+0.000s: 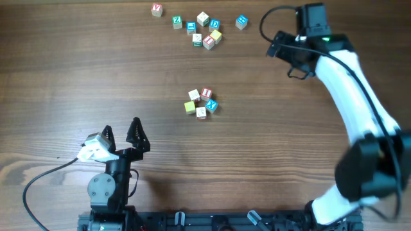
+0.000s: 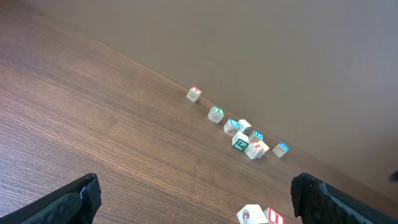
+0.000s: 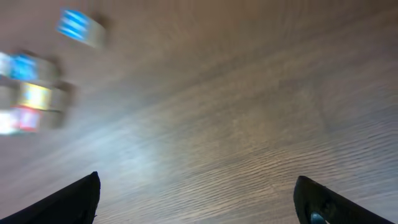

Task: Form a circle

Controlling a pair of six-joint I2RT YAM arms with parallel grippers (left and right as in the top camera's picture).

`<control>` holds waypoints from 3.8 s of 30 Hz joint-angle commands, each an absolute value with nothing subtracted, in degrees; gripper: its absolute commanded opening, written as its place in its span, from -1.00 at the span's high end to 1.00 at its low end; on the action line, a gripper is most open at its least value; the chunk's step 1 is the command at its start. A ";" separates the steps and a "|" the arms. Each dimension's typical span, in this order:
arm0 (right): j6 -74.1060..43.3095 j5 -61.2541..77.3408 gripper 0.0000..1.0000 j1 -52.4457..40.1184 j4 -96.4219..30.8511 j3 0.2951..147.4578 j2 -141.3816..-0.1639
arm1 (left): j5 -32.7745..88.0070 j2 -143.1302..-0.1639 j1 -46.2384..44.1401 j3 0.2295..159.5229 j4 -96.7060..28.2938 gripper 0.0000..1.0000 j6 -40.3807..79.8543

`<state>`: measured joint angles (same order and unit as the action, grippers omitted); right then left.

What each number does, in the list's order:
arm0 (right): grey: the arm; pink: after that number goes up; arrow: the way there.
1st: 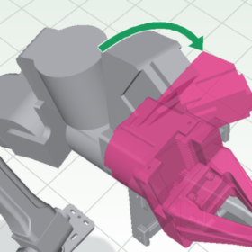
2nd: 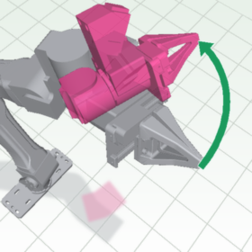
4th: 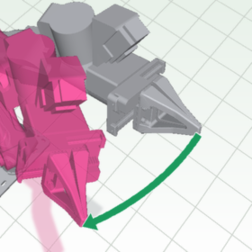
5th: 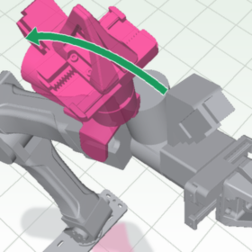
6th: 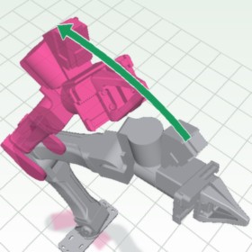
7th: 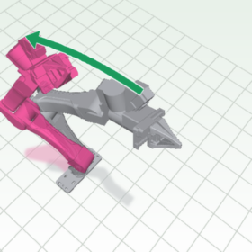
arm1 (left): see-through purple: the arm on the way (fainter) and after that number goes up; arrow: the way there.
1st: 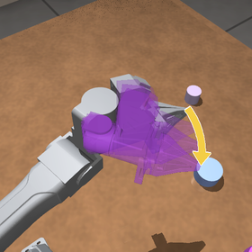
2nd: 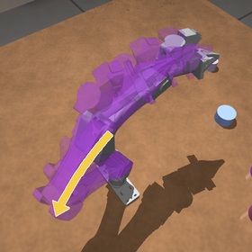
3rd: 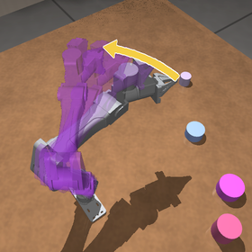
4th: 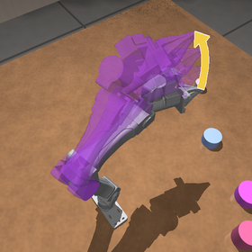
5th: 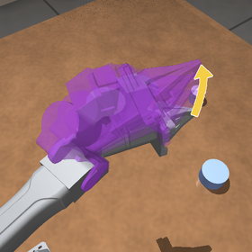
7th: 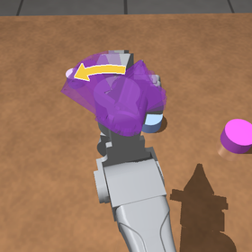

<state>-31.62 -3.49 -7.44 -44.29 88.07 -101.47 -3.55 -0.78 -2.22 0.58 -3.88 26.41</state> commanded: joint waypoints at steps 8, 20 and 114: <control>-31.66 -4.56 -1.00 -7.90 -44.18 88.55 -70.13 | -3.92 -0.27 -2.46 0.34 -3.88 -0.99 26.30; -31.66 -4.56 -0.99 -7.90 -47.40 88.47 -64.31 | -3.92 -0.27 -2.46 0.34 -3.88 -1.00 26.30; -31.66 -4.56 -1.00 -4.69 7.55 0.30 -0.14 | -3.92 -0.34 -2.46 0.34 -3.88 -1.00 26.28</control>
<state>-31.62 -3.73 -5.04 4.23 0.34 -0.89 -3.57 -0.80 -2.22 0.58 -3.88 26.41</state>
